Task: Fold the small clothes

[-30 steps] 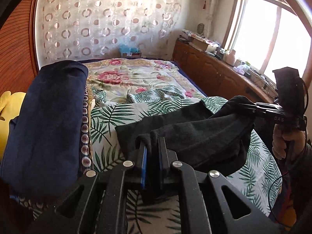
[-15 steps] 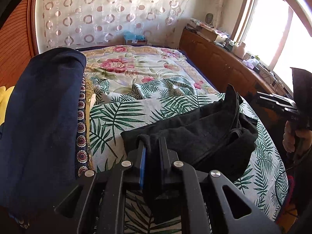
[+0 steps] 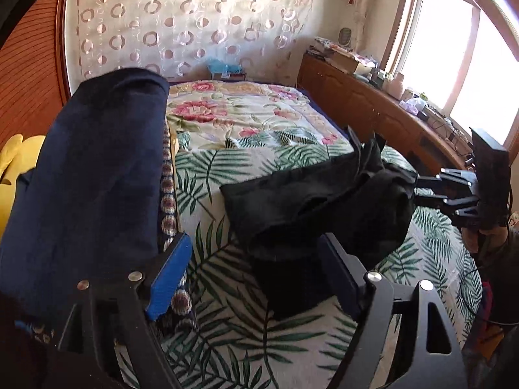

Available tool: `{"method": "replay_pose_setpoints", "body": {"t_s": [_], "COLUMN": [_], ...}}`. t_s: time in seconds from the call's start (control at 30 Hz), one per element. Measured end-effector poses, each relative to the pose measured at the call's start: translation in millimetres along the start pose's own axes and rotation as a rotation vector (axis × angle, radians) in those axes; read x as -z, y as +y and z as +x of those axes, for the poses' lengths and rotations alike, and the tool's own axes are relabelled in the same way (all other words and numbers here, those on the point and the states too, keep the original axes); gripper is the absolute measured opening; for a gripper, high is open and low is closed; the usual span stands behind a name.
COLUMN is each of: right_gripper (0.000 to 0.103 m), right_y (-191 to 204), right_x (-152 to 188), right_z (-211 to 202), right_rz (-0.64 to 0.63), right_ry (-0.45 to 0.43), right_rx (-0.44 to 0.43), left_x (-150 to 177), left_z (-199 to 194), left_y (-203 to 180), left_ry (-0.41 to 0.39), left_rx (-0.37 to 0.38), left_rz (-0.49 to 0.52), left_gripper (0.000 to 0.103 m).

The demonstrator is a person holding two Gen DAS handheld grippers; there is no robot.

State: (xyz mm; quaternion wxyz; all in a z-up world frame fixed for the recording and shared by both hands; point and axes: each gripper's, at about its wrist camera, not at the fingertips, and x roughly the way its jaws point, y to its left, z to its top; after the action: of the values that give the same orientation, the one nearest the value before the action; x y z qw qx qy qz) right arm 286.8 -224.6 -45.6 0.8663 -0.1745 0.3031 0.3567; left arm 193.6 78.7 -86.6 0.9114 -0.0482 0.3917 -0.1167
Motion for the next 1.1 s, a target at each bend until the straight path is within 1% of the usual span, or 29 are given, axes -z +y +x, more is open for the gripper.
{"method": "replay_pose_setpoints", "body": {"t_s": [0.13,0.23,0.27,0.3,0.33,0.37,0.47,0.53,0.6,0.67,0.77,0.8,0.83,0.9,0.97,1.03,1.07,1.1], "right_gripper": [0.045,0.044,0.040,0.017,0.005,0.005,0.004,0.004,0.004,0.004,0.004,0.005,0.008,0.033,0.043,0.045,0.053,0.065], "right_y": [-2.9,-10.6,-11.8,-14.5,-18.9,-20.6,-32.5,-45.2,-64.3,-79.3,-84.8,-83.7,-82.2,-81.8,-84.8,-79.5,-76.5,-72.8], "right_x": [-16.9,-31.0,-36.3,-40.7,-43.0,-47.3,-60.7,-67.5,-72.8,-72.9,-69.8,-69.8,-70.0,-69.7,-68.2,-66.0,-63.6,-62.5], "right_z": [13.0,19.0,21.1,23.7,28.8,30.9,36.7,42.7,56.2,70.7,90.0,92.2,93.0,88.5,81.1,71.4,67.9,66.0], "right_rz": [-0.005,-0.025,-0.033,-0.040,-0.042,-0.042,-0.002,0.052,0.140,0.204,0.226,0.220,0.215,0.213,0.228,0.237,0.236,0.234], "right_ry": [-0.003,-0.034,-0.043,-0.054,-0.056,-0.059,-0.087,-0.087,-0.047,-0.014,0.041,0.043,0.045,0.039,0.019,0.003,-0.001,-0.001], "right_rx": [0.008,-0.007,-0.014,-0.038,-0.078,-0.102,-0.126,-0.066,0.005,0.025,0.054,0.052,0.058,0.105,0.101,0.081,0.068,0.050], "left_x": [2.9,-2.3,-4.2,-4.4,-5.4,-7.2,-9.8,-9.9,-11.3,-11.4,-11.3,-11.5,-12.7,-15.2,-20.5,-26.3,-29.8,-32.7], "left_z": [3.2,3.9,4.4,4.6,5.1,5.5,7.5,8.8,9.8,11.2,15.7,18.4,21.2,28.1,36.4,44.8,49.6,53.6], "left_y": [-1.5,-2.2,-2.6,-2.7,-3.0,-3.1,-5.0,-5.2,-5.9,-6.1,-7.6,-9.0,-10.1,-10.9,-11.1,-10.6,-10.1,-9.6], "left_ry": [0.010,0.003,0.002,0.002,0.002,0.002,0.006,0.005,0.007,0.006,0.020,0.026,0.032,0.045,0.051,0.054,0.056,0.062], "left_rx": [-0.010,-0.005,-0.007,-0.009,-0.007,-0.004,-0.003,-0.002,0.005,0.013,0.014,0.011,0.007,-0.001,-0.009,-0.020,-0.038,-0.047], "left_rz": [0.011,0.006,0.008,0.009,0.009,0.009,0.013,0.018,0.019,0.015,0.016,0.017,0.016,0.006,0.002,0.009,0.012,0.012], "left_gripper": [0.081,0.081,0.081,0.081,0.081,0.081,0.081,0.081,0.081,0.081,0.081,0.081,0.081,0.081,0.081,0.081,0.081,0.081]}}
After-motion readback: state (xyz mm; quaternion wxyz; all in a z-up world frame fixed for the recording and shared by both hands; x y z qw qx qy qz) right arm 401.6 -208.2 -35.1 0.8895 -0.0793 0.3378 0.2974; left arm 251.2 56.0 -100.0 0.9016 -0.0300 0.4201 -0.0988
